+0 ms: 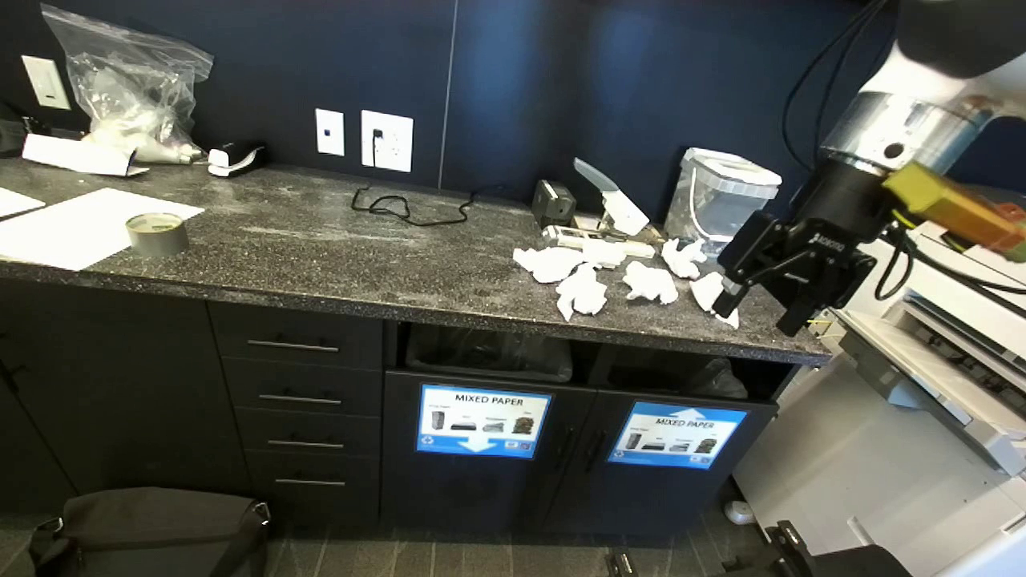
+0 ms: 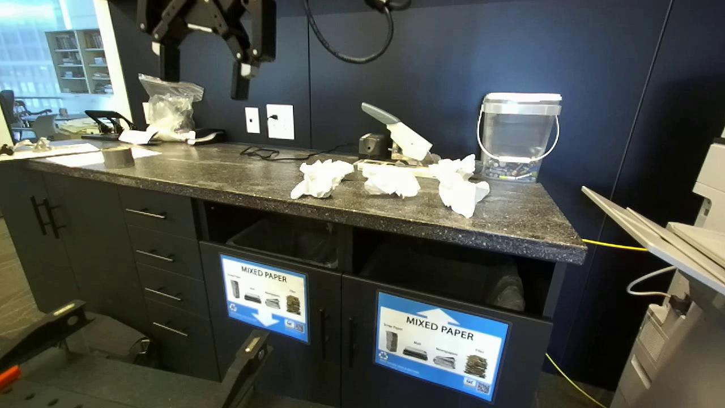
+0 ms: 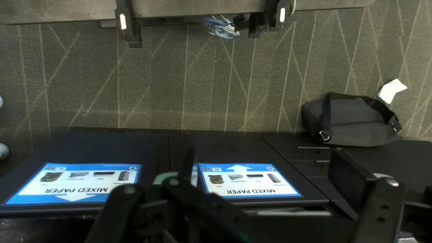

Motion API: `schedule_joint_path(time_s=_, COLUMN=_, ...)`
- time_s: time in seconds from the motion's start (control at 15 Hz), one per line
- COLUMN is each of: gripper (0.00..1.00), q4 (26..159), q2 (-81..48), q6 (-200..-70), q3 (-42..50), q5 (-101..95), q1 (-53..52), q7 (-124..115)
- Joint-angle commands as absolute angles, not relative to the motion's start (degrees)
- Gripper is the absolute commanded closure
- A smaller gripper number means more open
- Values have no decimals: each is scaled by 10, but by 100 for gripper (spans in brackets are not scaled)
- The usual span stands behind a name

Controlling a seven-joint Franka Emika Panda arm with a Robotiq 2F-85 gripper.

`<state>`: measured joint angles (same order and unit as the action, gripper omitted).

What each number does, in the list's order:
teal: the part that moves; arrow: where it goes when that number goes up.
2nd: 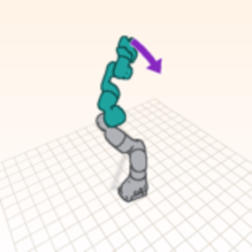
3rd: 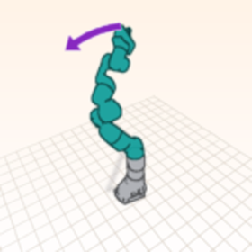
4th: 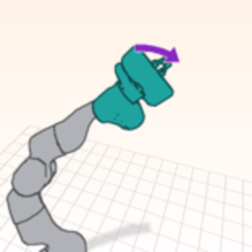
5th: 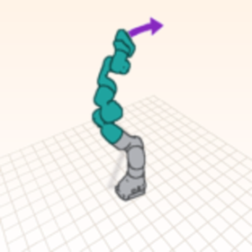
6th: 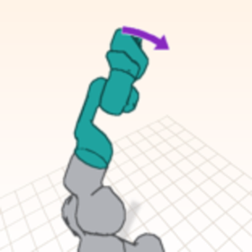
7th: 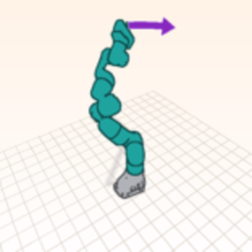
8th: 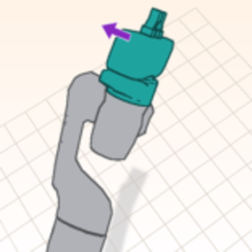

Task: Put four crumpled papers inside the bin on the right

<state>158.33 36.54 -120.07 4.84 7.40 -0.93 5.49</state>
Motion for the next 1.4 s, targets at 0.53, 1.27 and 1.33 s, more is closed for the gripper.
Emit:
schedule_joint_path(time_s=0.53, gripper=0, q4=1402, q2=48, q6=-1329, q3=-13, q5=48, q1=-8, q7=-64)
schedule_joint_path(time_s=1.27, gripper=0, q4=1277, q2=-121, q6=-1469, q3=-1, q5=-27, q1=-20, q7=-206)
schedule_joint_path(time_s=1.33, gripper=0, q4=1266, q2=-137, q6=-1483, q3=3, q5=-29, q1=-23, q7=-220)
